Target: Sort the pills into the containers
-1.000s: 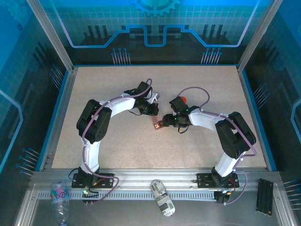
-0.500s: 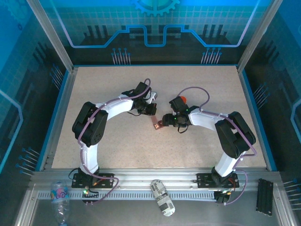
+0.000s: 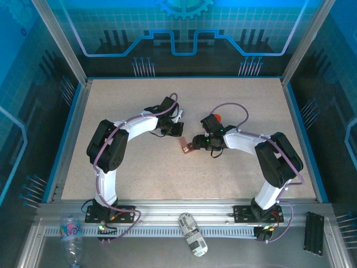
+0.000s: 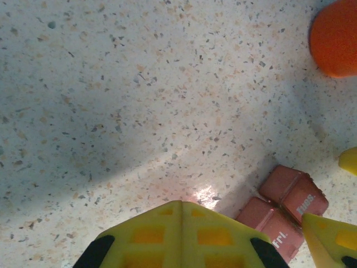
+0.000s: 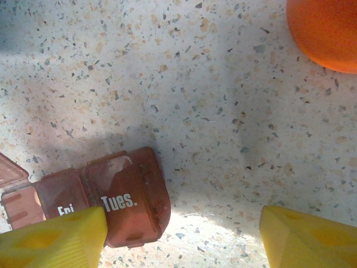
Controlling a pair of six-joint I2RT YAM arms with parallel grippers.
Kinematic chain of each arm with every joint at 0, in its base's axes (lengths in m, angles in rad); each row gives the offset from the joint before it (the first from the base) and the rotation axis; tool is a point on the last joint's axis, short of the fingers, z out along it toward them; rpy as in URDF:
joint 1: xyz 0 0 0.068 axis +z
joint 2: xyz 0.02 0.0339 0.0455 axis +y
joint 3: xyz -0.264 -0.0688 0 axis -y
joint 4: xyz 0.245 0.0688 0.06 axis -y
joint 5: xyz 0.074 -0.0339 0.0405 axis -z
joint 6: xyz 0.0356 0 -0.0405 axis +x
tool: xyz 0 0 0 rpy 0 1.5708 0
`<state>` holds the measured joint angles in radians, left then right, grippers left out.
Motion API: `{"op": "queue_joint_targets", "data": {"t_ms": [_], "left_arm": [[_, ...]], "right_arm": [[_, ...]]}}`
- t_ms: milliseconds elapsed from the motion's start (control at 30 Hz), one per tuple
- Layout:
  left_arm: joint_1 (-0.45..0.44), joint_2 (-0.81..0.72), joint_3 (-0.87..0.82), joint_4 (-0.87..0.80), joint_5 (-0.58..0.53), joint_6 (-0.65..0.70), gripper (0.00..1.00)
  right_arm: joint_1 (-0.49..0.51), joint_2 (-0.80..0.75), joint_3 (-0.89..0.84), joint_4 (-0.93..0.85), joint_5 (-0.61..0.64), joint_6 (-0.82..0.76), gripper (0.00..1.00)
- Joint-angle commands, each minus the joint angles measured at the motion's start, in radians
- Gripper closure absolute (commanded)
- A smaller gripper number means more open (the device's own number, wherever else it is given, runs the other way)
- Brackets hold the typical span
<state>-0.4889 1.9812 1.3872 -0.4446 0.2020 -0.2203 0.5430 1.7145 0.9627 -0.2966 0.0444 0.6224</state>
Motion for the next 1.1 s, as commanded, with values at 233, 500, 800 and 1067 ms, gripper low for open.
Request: {"op": "queue_joint_targets", "data": {"t_ms": [233, 500, 800, 1067], "left_arm": [[0.005, -0.030, -0.020, -0.014, 0.121, -0.030, 1.00], [0.004, -0.072, -0.061, -0.025, 0.170, -0.044, 1.00], [-0.003, -0.123, -0.131, 0.006, 0.164, -0.071, 1.00], [0.012, -0.209, -0.212, 0.058, -0.087, -0.139, 1.00]], "right_arm": [[0.008, 0.032, 0.017, -0.022, 0.017, 0.019, 0.27], [0.008, 0.034, 0.016, -0.022, 0.020, 0.023, 0.27], [0.011, 0.037, 0.011, -0.019, 0.020, 0.026, 0.27], [0.012, 0.037, 0.012, -0.019, 0.017, 0.026, 0.27]]}}
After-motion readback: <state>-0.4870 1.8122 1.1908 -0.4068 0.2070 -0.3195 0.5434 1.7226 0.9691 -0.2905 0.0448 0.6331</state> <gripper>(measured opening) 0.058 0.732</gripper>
